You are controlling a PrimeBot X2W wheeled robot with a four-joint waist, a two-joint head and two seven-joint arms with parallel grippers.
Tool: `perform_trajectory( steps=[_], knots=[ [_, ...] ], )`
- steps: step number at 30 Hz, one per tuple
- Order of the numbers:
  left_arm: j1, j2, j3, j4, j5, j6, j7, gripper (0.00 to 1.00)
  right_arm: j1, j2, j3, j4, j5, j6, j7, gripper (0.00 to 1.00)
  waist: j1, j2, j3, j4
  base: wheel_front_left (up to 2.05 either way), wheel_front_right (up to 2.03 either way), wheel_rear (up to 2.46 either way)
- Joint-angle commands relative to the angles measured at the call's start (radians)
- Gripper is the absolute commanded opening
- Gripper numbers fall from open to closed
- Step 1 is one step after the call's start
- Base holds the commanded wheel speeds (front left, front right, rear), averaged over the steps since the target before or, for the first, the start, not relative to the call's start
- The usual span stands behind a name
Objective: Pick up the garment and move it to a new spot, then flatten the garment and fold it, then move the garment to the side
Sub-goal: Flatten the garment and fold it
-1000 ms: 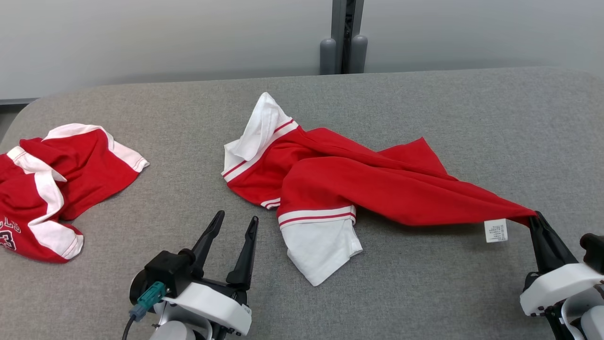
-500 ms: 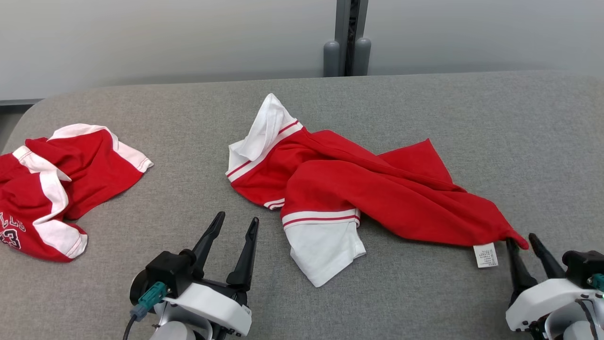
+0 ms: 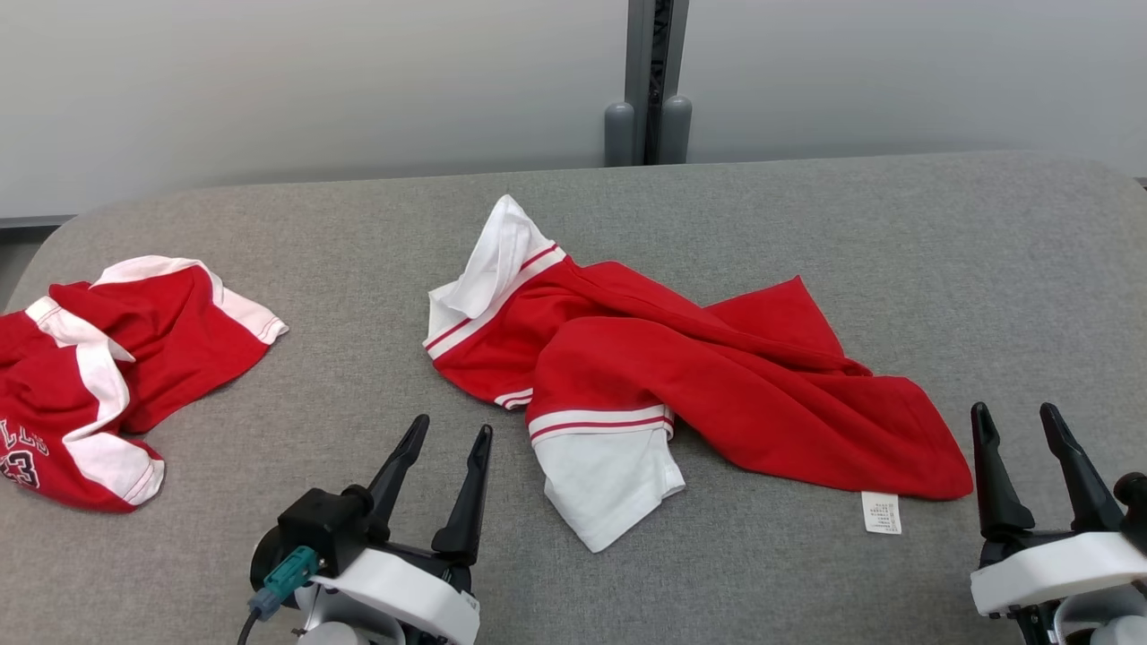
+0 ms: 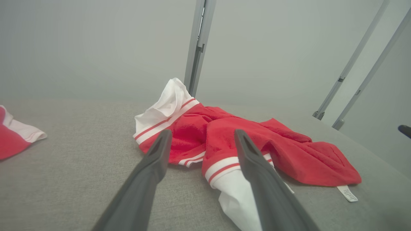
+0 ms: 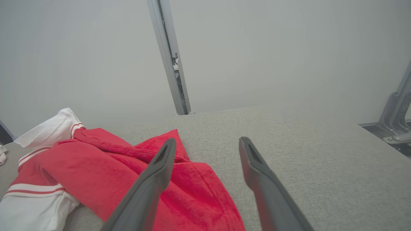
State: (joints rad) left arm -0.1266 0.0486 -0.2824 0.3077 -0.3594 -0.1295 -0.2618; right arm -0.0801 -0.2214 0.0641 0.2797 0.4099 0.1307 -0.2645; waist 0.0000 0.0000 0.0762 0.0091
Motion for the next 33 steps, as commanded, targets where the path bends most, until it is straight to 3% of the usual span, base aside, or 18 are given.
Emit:
perform_trajectory(
  steps=[1,10,23,33],
  knots=[
    [0.009,0.003,-0.008,0.003,-0.006,-0.001,-0.004,1.0,0.01,0.01,-0.015,-0.028,-0.017,0.001,-0.001,1.0,0.0,0.0,-0.002,-0.008,0.0,0.0,0.0],
    [0.011,0.004,-0.056,0.024,-0.03,-0.002,-0.004,1.0,0.03,0.057,-0.045,-0.096,-0.053,0.001,-0.001,1.0,0.0,0.0,-0.009,-0.022,0.0,0.0,0.0],
    [0.004,0.004,-0.105,0.105,-0.072,-0.002,-0.004,1.0,0.042,0.057,-0.046,-0.116,-0.059,0.001,-0.001,1.0,0.0,0.0,-0.026,-0.036,0.0,0.0,0.0],
    [-0.082,0.004,-0.251,0.274,-0.238,-0.002,0.002,1.0,0.017,0.057,-0.026,-0.141,-0.058,0.001,-0.001,1.0,0.0,0.0,0.001,-0.078,0.0,0.0,0.0]
  ],
)
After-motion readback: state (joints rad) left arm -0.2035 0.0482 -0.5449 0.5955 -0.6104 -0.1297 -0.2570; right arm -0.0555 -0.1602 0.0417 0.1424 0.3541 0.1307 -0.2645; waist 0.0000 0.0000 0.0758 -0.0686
